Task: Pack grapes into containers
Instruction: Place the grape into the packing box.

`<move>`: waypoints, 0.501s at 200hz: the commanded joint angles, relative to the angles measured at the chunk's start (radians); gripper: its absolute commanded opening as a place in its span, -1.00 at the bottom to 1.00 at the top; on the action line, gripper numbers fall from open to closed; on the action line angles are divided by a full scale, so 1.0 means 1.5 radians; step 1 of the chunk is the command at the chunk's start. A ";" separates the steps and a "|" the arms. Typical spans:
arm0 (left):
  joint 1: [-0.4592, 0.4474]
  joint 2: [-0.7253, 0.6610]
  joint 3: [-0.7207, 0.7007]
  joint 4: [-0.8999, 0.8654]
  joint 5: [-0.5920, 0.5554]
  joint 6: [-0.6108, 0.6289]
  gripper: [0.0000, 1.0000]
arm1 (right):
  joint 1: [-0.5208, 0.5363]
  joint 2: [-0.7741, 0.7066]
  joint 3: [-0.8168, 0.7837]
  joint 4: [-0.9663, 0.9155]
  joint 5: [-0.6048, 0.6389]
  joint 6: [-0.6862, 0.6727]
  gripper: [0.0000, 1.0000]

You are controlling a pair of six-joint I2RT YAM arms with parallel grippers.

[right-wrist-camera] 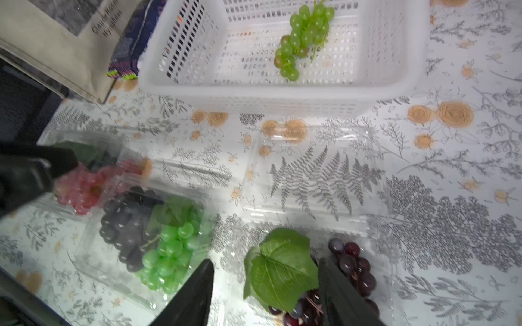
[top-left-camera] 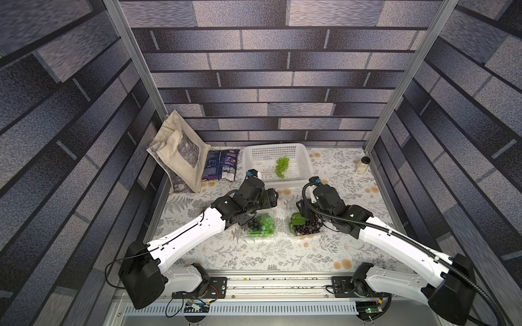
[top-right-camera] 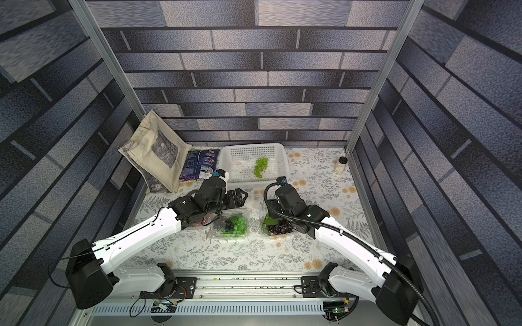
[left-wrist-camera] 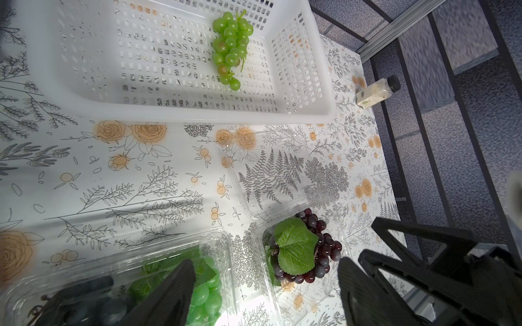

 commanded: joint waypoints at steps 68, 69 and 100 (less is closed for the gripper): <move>0.101 0.004 0.000 -0.010 0.058 0.002 0.64 | -0.133 0.380 0.329 0.112 -0.066 -0.048 0.40; 0.102 0.004 0.000 -0.010 0.060 0.002 0.64 | -0.134 0.384 0.334 0.112 -0.066 -0.048 0.40; 0.123 0.014 0.012 -0.010 0.072 0.005 0.66 | -0.156 0.513 0.448 0.106 -0.086 -0.052 0.40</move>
